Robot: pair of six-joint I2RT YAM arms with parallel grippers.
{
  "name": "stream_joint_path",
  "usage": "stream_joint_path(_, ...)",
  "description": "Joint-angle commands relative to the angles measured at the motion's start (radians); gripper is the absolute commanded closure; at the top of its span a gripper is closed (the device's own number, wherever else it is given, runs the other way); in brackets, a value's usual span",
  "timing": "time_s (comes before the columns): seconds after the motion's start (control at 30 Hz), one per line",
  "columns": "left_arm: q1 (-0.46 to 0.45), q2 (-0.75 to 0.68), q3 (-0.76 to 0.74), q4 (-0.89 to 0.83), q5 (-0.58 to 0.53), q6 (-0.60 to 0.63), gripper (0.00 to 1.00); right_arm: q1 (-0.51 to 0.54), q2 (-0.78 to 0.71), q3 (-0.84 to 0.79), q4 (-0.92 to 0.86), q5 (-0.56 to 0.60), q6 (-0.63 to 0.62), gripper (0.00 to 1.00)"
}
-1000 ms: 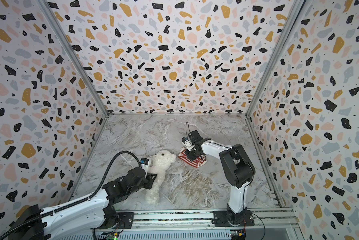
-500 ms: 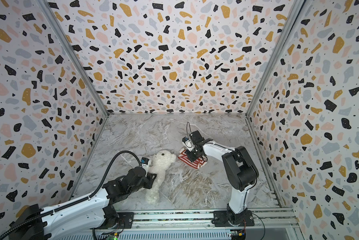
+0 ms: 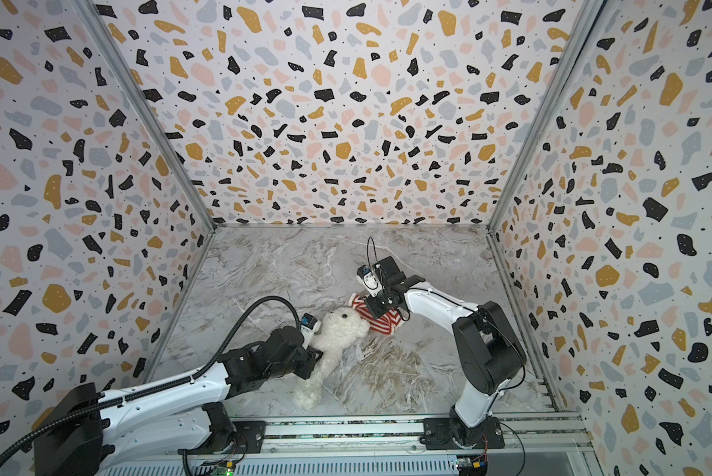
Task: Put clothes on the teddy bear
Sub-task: 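Hold the sweater opening over the bear's head with the right gripper, then tilt the bear with the left gripper while the right gripper pulls sweater onto head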
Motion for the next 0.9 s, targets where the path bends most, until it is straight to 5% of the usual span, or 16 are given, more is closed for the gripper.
stream_joint_path(0.0,-0.067,0.047,0.046,-0.007,0.027,0.058,0.82,0.011,-0.022,-0.009,0.009,-0.015,0.025,1.00)
stream_joint_path(0.57,-0.135,0.174,0.143,-0.030,0.003,0.100,0.88,0.043,-0.087,-0.099,0.094,-0.089,0.050,1.00)
stream_joint_path(0.87,-0.135,0.183,0.152,-0.058,-0.131,0.057,0.95,0.054,-0.108,-0.134,0.101,-0.120,0.058,1.00)
